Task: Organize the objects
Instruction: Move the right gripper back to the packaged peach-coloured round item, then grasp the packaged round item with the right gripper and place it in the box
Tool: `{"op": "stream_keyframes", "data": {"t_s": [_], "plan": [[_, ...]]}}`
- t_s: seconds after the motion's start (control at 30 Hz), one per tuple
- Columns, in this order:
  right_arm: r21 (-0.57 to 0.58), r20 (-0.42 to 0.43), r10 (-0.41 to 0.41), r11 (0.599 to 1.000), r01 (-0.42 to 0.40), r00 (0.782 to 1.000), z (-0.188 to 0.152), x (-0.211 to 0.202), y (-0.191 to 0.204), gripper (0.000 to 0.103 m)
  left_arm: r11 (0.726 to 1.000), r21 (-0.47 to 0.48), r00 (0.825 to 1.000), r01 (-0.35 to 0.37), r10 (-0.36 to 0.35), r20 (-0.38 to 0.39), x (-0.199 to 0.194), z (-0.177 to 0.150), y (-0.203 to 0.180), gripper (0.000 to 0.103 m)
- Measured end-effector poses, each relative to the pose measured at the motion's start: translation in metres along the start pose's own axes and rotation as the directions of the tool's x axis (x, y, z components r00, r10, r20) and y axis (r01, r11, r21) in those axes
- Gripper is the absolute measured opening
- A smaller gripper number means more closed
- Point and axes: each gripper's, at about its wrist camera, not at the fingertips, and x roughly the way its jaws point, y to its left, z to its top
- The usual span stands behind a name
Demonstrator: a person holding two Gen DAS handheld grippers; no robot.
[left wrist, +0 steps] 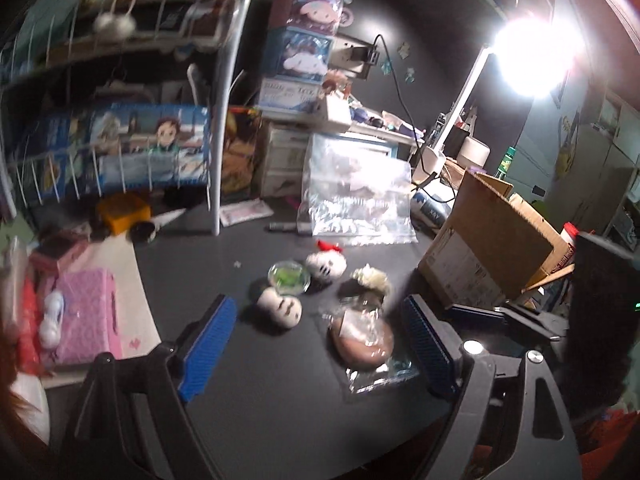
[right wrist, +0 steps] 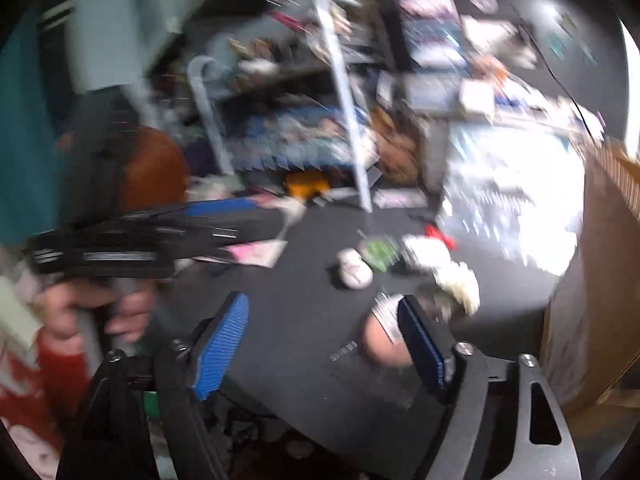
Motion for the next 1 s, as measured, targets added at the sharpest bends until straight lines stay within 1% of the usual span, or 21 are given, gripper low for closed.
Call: {"op": "stream_keyframes", "data": {"t_s": [0.07,0.13,0.2,0.33,0.4,0.5,0.63,0.67,0.7,0.77,0.87,0.97,1.0], "plan": [[0.053,-0.013,-0.081,0.995,0.081,0.997,-0.009,0.016,-0.005,0.08,1.0,-0.014,1.0,0.007,-0.007,-0.009,0.001,-0.007,0.008,0.083],[0.081,-0.033,-0.161,0.983,0.163,0.986,-0.017,0.032,-0.009,0.085,1.0,-0.02,1.0,0.001,-0.001,-0.023,0.003,-0.016,0.016,0.083],[0.085,-0.047,-0.203,0.975,0.207,0.978,-0.02,0.042,-0.014,0.09,1.0,-0.023,0.999,-0.001,0.0,-0.036,0.005,-0.022,0.023,0.083],[0.091,-0.071,-0.255,0.961,0.261,0.964,-0.025,0.062,-0.014,0.09,0.999,-0.038,0.998,0.014,-0.016,-0.059,0.009,-0.033,0.035,0.083],[0.074,-0.077,-0.295,0.951,0.3,0.953,-0.026,0.071,-0.012,0.09,0.999,-0.045,0.998,0.015,-0.018,-0.062,0.01,-0.036,0.04,0.083],[0.045,-0.078,-0.334,0.94,0.338,0.939,-0.026,0.079,-0.01,0.09,0.998,-0.056,0.998,0.013,-0.017,-0.064,0.009,-0.04,0.048,0.083],[0.035,-0.078,-0.361,0.93,0.365,0.929,-0.027,0.084,-0.009,0.088,0.998,-0.063,0.998,0.008,-0.012,-0.066,0.01,-0.04,0.055,0.083],[0.035,-0.074,-0.368,0.928,0.371,0.927,-0.027,0.084,-0.009,0.084,0.998,-0.063,0.998,0.008,-0.013,-0.065,0.01,-0.039,0.056,0.083],[0.034,-0.071,-0.375,0.925,0.378,0.924,-0.026,0.084,-0.01,0.077,0.998,-0.064,0.998,0.011,-0.015,-0.064,0.01,-0.039,0.057,0.083],[0.034,-0.07,-0.381,0.923,0.384,0.922,-0.026,0.082,-0.011,0.071,0.998,-0.066,0.998,0.017,-0.021,-0.065,0.012,-0.037,0.057,0.083],[0.033,-0.062,-0.374,0.926,0.377,0.925,-0.026,0.078,-0.01,0.062,0.998,-0.058,0.997,0.022,-0.026,-0.069,0.015,-0.034,0.054,0.083],[0.023,-0.043,-0.346,0.938,0.347,0.937,-0.026,0.07,-0.006,0.061,0.998,-0.042,0.996,0.036,-0.039,-0.076,0.017,-0.03,0.047,0.083],[0.028,-0.037,-0.327,0.944,0.328,0.944,-0.027,0.066,-0.006,0.061,0.999,-0.033,0.996,0.043,-0.046,-0.079,0.018,-0.028,0.042,0.083]]}}
